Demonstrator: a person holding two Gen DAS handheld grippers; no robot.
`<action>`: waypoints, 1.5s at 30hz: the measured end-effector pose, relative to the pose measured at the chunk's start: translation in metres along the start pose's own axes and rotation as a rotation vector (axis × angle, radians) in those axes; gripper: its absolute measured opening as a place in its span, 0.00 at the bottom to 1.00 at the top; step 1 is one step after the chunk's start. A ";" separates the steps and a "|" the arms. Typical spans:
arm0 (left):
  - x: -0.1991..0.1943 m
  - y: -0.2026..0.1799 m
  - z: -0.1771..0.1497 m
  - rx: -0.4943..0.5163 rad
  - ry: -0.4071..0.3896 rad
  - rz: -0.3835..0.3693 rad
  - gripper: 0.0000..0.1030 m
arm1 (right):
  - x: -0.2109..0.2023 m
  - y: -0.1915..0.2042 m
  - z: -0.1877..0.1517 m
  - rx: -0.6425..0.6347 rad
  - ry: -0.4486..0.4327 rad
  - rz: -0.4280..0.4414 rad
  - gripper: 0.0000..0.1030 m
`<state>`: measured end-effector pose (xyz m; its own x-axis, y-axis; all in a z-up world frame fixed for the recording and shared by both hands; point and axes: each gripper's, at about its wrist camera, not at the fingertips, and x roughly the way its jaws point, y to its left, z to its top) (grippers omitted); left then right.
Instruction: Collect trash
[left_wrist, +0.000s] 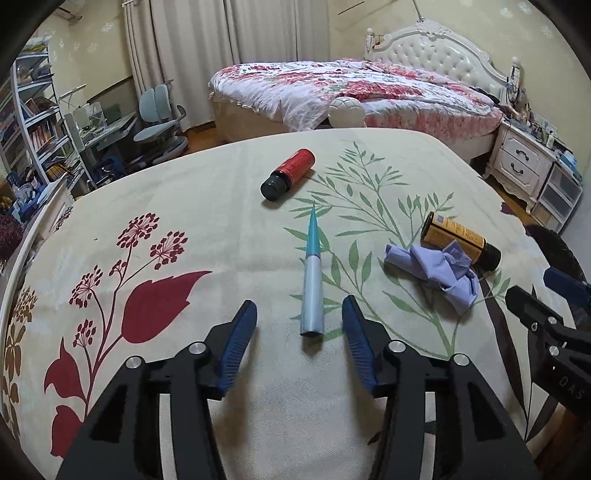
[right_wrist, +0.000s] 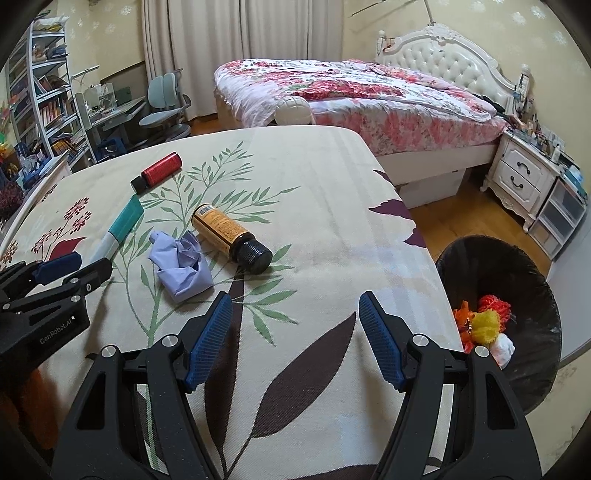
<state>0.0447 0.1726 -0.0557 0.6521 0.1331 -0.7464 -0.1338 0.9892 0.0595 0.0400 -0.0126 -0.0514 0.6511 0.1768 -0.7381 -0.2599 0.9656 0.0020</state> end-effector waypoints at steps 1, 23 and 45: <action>0.000 0.002 0.002 -0.004 -0.003 0.001 0.51 | 0.000 -0.001 0.000 0.002 0.001 0.001 0.67; 0.039 0.043 0.051 -0.016 -0.014 0.044 0.60 | 0.029 -0.028 0.053 0.035 -0.023 -0.071 0.67; 0.086 0.038 0.095 0.004 -0.007 0.026 0.65 | 0.075 -0.036 0.089 0.044 -0.008 -0.077 0.67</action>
<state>0.1668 0.2278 -0.0546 0.6535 0.1591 -0.7400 -0.1479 0.9856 0.0813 0.1614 -0.0177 -0.0470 0.6735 0.1033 -0.7319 -0.1775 0.9838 -0.0245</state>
